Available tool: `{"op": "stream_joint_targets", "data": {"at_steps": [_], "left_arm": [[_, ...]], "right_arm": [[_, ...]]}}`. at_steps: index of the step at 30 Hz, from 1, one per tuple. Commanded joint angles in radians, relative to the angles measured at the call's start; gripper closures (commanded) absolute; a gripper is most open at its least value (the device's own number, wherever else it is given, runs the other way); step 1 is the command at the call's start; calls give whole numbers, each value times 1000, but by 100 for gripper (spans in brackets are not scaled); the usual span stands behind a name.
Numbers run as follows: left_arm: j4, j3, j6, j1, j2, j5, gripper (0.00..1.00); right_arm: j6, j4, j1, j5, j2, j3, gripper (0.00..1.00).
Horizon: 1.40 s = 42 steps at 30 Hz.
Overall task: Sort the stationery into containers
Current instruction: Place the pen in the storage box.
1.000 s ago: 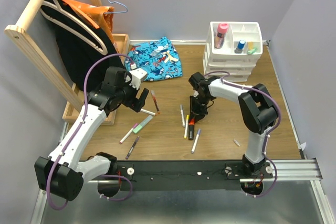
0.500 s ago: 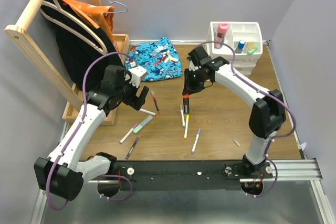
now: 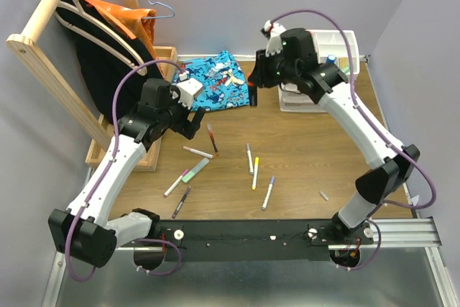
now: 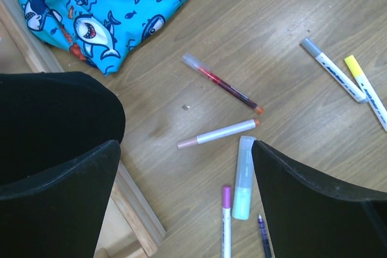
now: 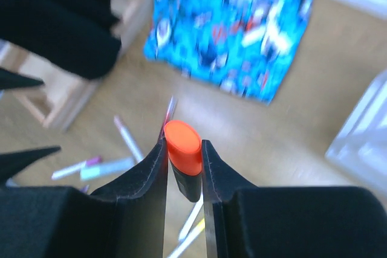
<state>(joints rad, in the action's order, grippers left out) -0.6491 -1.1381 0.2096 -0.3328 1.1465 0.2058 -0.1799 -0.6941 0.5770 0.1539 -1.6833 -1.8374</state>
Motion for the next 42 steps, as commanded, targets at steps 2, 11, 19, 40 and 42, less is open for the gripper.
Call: {"op": "stream_joint_targets", "data": {"at_steps": [2,11,19,40,42], "left_arm": [[34,-48,16,8,45,-10,1],[66,-71,-27,6,88,32,1],[69,-61,-39,8,85,38,1],[55,-92,-33,8,144,26,1],[54,-95,-32,8,150,24,1]], "right_arm": [[171,295,-35,-149,59,-156,100],[210,387,-337,-227,-64,-383,100],[226,449,-489,-263,-133,-388,99],[184,377,-612,-254,-269,-256,99],[184,383,-617,-254,-286,-258,100]]}}
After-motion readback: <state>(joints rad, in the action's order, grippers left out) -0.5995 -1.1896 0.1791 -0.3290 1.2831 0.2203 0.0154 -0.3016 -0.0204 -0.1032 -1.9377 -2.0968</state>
